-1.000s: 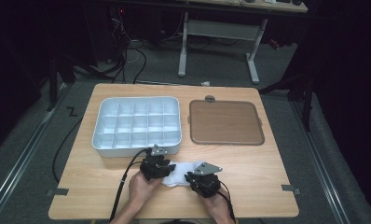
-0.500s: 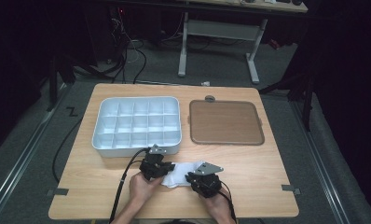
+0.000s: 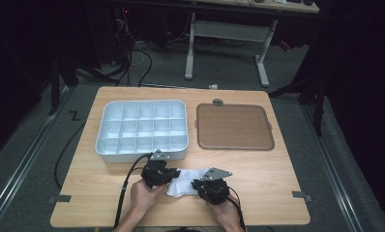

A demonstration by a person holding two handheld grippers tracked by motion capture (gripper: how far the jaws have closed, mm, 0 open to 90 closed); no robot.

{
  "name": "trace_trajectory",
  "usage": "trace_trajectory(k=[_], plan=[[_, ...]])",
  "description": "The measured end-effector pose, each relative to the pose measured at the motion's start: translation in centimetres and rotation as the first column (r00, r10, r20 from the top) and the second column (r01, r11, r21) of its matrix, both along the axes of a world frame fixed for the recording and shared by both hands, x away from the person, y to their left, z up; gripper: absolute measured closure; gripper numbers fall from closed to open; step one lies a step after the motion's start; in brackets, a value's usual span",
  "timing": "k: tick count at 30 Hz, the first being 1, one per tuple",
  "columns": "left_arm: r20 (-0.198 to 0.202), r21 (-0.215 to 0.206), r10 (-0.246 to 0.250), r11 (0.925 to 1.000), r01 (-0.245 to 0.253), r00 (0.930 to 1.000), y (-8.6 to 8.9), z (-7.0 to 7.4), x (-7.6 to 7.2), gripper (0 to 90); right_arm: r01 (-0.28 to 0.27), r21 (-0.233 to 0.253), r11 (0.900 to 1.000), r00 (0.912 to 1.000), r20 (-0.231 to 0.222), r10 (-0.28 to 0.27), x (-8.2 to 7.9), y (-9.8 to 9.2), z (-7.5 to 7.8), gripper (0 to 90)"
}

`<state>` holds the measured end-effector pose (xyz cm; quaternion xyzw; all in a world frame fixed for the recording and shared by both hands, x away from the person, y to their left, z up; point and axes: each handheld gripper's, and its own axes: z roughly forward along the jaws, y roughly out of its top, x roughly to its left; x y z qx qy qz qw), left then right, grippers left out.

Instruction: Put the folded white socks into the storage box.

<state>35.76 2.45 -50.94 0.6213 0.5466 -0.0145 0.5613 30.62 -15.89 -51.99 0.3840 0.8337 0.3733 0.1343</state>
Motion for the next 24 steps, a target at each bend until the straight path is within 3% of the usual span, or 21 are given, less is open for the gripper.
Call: trace_trajectory(k=[4, 8, 24], plan=[[-0.004, 0.008, 0.015, 0.9999, -0.015, 0.9999, 0.4, 0.3, 0.0, 82.4, 0.012, 0.031, 0.999, 0.9999, 0.011, -0.013, 0.2, -0.2, 0.8, 83.9], [-0.009, 0.004, 0.024, 0.9997, -0.024, 0.9997, 0.6, 0.6, -0.2, 82.4, 0.012, 0.030, 0.999, 0.9996, 0.026, -0.013, 0.6, 0.0, 1.5, 84.9], [-0.016, -0.046, 0.015, 0.9988, -0.015, 0.9998, 1.4, 2.0, -1.1, 82.5, -0.016, -0.020, 1.000, 0.9997, -0.019, 0.015, 1.8, 2.0, 0.2, 86.0]])
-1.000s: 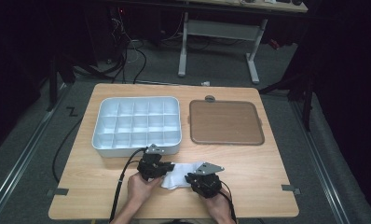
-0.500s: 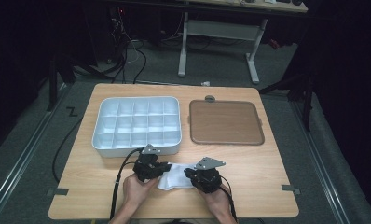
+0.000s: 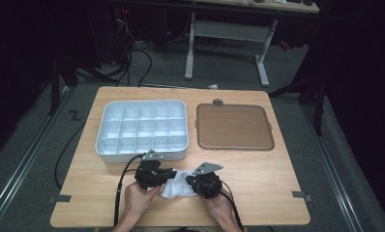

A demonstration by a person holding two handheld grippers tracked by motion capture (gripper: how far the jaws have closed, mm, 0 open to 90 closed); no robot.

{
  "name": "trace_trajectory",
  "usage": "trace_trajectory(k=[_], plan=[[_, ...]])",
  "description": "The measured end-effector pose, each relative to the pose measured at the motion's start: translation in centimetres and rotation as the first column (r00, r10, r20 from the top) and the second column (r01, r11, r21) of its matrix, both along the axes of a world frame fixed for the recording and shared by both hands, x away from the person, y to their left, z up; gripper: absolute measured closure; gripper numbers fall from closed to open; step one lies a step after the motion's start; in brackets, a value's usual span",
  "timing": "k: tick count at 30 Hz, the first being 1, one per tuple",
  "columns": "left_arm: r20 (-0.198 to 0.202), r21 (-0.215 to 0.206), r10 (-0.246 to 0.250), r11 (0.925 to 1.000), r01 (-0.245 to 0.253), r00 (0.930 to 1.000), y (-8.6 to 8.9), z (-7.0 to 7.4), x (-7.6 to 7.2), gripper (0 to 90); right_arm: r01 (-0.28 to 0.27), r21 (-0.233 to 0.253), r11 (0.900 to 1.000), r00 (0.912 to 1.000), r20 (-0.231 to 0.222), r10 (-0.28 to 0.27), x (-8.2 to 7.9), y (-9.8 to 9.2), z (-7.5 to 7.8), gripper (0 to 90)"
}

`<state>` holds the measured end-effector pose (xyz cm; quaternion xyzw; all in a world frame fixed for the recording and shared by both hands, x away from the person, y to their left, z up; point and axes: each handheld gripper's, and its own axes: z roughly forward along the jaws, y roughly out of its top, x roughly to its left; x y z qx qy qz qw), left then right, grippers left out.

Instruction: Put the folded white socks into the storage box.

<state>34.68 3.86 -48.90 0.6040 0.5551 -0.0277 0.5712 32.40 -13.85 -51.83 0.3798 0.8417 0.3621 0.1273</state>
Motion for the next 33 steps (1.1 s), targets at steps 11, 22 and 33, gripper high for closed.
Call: trace_trajectory(k=[11, 22, 33], plan=[[0.000, -0.028, -0.016, 0.9995, 0.016, 0.9999, -0.3, 1.1, 0.1, 82.8, -0.048, -0.038, 0.998, 0.9988, 0.000, 0.048, 0.8, 1.7, 0.1, 86.2], [0.016, -0.053, -0.016, 0.9985, 0.017, 0.9997, -0.5, 1.1, 0.5, 83.8, -0.110, -0.043, 0.993, 0.9939, -0.019, 0.109, 1.6, 3.5, 0.0, 87.4], [0.024, -0.048, 0.020, 0.9987, -0.019, 0.9995, 0.0, 0.8, 0.6, 84.0, -0.044, 0.007, 0.999, 0.9981, 0.044, 0.044, 0.4, 1.1, 2.4, 80.0]])
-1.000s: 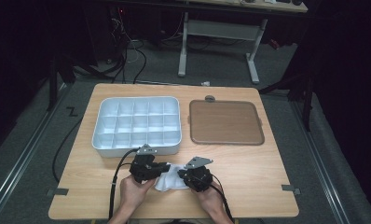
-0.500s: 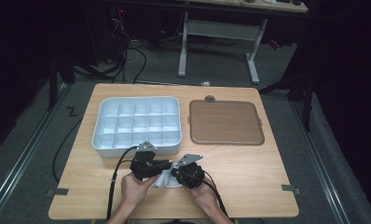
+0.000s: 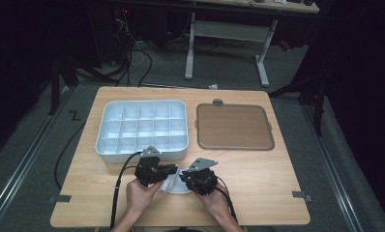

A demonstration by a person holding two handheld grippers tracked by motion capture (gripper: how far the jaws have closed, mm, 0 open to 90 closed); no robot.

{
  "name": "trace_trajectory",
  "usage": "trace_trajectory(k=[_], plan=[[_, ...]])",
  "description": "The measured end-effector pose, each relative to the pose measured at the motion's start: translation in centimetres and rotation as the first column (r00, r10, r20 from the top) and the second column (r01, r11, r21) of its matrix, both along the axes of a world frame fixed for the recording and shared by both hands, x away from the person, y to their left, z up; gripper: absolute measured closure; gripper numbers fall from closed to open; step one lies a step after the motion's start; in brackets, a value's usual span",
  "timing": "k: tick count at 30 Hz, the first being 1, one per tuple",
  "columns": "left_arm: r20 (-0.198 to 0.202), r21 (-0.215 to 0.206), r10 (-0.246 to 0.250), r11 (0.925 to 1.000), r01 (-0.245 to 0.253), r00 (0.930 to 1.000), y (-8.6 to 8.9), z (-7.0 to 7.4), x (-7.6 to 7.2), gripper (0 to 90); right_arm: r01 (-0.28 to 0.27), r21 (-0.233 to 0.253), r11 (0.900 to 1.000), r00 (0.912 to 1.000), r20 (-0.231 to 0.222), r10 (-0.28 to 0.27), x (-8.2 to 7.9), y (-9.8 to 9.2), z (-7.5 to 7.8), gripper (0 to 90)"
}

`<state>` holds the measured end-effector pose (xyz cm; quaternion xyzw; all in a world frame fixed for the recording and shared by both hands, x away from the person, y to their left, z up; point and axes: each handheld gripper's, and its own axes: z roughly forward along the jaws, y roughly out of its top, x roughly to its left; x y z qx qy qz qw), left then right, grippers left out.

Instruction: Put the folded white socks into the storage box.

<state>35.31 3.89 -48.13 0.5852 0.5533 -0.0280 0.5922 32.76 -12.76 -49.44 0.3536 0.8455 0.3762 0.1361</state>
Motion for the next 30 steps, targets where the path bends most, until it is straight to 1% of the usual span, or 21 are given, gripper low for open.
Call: trace_trajectory(k=[1, 3, 5, 6, 11, 13, 14, 16, 17, 19, 20, 22, 26, 27, 28, 30], plan=[[0.003, 0.005, 0.001, 1.0000, -0.001, 1.0000, 0.0, 0.0, 0.0, 84.0, 0.015, 0.005, 1.000, 0.9999, 0.008, -0.015, -0.1, -0.4, 0.2, 79.7], [0.007, 0.009, 0.005, 0.9999, -0.005, 1.0000, 0.1, 0.0, 0.0, 84.0, 0.060, 0.021, 0.998, 0.9982, 0.009, -0.060, -0.3, -1.6, 0.6, 79.0], [0.006, 0.010, 0.009, 0.9999, -0.009, 0.9999, 0.0, 0.0, 0.0, 84.0, 0.084, 0.026, 0.996, 0.9965, 0.003, -0.084, -0.4, -2.3, 0.5, 77.4], [0.007, 0.010, 0.010, 0.9999, -0.010, 0.9999, 0.0, 0.0, 0.0, 84.0, 0.096, 0.032, 0.995, 0.9954, -0.009, -0.096, -0.4, -2.7, 0.4, 76.0], [0.008, 0.008, 0.021, 0.9997, -0.021, 0.9997, -0.3, 0.1, -0.1, 84.0, 0.113, 0.047, 0.993, 0.9931, -0.036, -0.111, -0.9, -2.8, -0.7, 73.2], [0.009, 0.009, 0.025, 0.9997, -0.025, 0.9997, -0.4, 0.1, -0.1, 84.0, 0.114, 0.044, 0.993, 0.9925, -0.050, -0.112, -1.0, -2.6, -1.1, 73.2], [0.011, 0.010, 0.023, 0.9997, -0.023, 0.9997, -0.4, 0.2, -0.1, 84.0, 0.111, 0.031, 0.993, 0.9924, -0.057, -0.109, -0.9, -2.5, -1.4, 73.2], [0.010, 0.003, 0.024, 0.9997, -0.024, 0.9997, -0.5, 0.2, -0.1, 84.0, 0.108, -0.013, 0.994, 0.9917, -0.070, -0.108, -0.7, -2.1, -2.2, 73.7], [0.012, 0.003, 0.024, 0.9997, -0.024, 0.9996, -0.5, 0.2, -0.1, 84.0, 0.105, -0.017, 0.994, 0.9914, -0.077, -0.106, -0.7, -2.0, -2.4, 73.9], [0.011, -0.001, 0.023, 0.9997, -0.023, 0.9997, -0.6, 0.2, -0.1, 84.0, 0.097, -0.007, 0.995, 0.9924, -0.075, -0.098, -0.7, -2.2, -2.5, 74.5], [0.007, -0.006, 0.023, 0.9997, -0.023, 0.9997, -0.7, 0.2, 0.0, 84.0, 0.095, -0.013, 0.995, 0.9926, -0.075, -0.096, -0.7, -2.1, -2.5, 74.7], [0.006, -0.003, 0.019, 0.9998, -0.019, 0.9998, -0.9, 0.3, 0.1, 84.0, 0.083, -0.023, 0.996, 0.9942, -0.066, -0.085, -0.7, -2.1, -2.6, 75.3], [0.019, -0.002, 0.005, 1.0000, -0.005, 0.9998, -1.6, 0.6, 0.3, 83.9, 0.069, -0.021, 0.997, 0.9948, -0.073, -0.070, -0.5, -2.2, -2.6, 75.5], [0.022, 0.005, -0.002, 1.0000, 0.002, 0.9997, -1.8, 0.7, 0.4, 83.9, 0.066, -0.023, 0.998, 0.9950, -0.074, -0.068, -0.5, -2.2, -2.6, 75.5], [0.024, 0.001, -0.004, 1.0000, 0.004, 0.9997, -2.0, 0.7, 0.4, 83.9, 0.063, -0.022, 0.998, 0.9952, -0.074, -0.065, -0.4, -2.2, -2.6, 75.5], [0.016, 0.002, -0.010, 1.0000, 0.010, 0.9998, -2.3, 0.5, 0.7, 83.9, 0.059, -0.022, 0.998, 0.9953, -0.075, -0.061, -0.4, -2.2, -2.6, 75.6]])
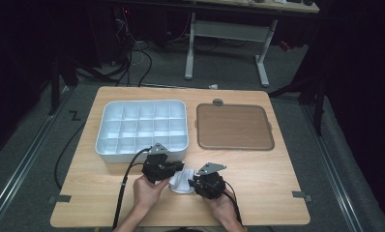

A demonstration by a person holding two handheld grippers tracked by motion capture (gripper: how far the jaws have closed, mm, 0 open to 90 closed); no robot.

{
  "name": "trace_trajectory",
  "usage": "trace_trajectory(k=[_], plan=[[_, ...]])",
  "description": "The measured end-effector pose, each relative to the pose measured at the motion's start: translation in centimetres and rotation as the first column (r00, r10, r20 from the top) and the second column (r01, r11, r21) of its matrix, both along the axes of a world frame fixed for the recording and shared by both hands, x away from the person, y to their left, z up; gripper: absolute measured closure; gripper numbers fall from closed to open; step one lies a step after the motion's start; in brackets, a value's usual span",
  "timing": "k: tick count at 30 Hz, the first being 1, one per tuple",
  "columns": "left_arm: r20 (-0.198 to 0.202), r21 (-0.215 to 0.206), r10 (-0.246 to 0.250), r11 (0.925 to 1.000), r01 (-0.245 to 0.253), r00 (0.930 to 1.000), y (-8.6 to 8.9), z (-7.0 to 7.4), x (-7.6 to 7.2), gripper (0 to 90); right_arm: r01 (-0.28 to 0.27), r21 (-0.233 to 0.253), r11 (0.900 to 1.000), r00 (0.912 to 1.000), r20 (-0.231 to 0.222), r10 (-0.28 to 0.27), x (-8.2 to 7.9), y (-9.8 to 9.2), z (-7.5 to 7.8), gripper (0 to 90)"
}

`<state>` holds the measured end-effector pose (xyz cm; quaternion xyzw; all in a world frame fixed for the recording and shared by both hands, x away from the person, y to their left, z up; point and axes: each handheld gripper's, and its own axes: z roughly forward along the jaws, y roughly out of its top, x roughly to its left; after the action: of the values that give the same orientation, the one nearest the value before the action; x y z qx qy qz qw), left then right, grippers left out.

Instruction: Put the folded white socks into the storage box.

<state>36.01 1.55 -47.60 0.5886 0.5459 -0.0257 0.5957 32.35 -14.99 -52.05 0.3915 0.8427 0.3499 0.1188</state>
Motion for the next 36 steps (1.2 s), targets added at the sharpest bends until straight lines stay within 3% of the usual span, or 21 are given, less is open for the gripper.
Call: trace_trajectory(k=[10, 19, 27, 30, 34, 36], plan=[[-0.001, 0.035, -0.041, 0.9985, 0.041, 0.9991, -1.9, -0.9, 0.6, 83.8, -0.012, 0.008, 1.000, 0.9999, -0.004, 0.012, 0.1, -0.1, 0.0, 75.6], [-0.003, 0.073, -0.040, 0.9966, 0.040, 0.9992, -2.8, -2.3, 0.9, 83.9, -0.006, 0.013, 1.000, 0.9999, 0.016, 0.006, -0.2, -0.3, 0.2, 72.2], [0.024, 0.127, -0.039, 0.9912, 0.036, 0.9989, -2.9, -2.7, 0.8, 83.9, 0.003, 0.088, 0.996, 0.9988, 0.049, -0.007, -1.9, -1.3, 1.2, 71.7], [0.036, 0.146, -0.041, 0.9887, 0.035, 0.9985, -2.8, -2.8, 0.6, 83.8, -0.008, 0.080, 0.997, 0.9991, 0.043, 0.004, -2.2, -0.9, 0.8, 71.9], [0.059, 0.180, -0.031, 0.9834, 0.020, 0.9978, -2.6, -3.0, 0.4, 83.8, -0.008, 0.027, 1.000, 0.9998, 0.018, 0.008, -1.7, -0.3, -0.6, 74.6], [0.061, 0.191, -0.027, 0.9815, 0.015, 0.9978, -2.3, -2.9, 0.5, 83.8, -0.007, 0.051, 0.999, 0.9998, 0.017, 0.007, -1.5, -0.3, -0.8, 75.0]])
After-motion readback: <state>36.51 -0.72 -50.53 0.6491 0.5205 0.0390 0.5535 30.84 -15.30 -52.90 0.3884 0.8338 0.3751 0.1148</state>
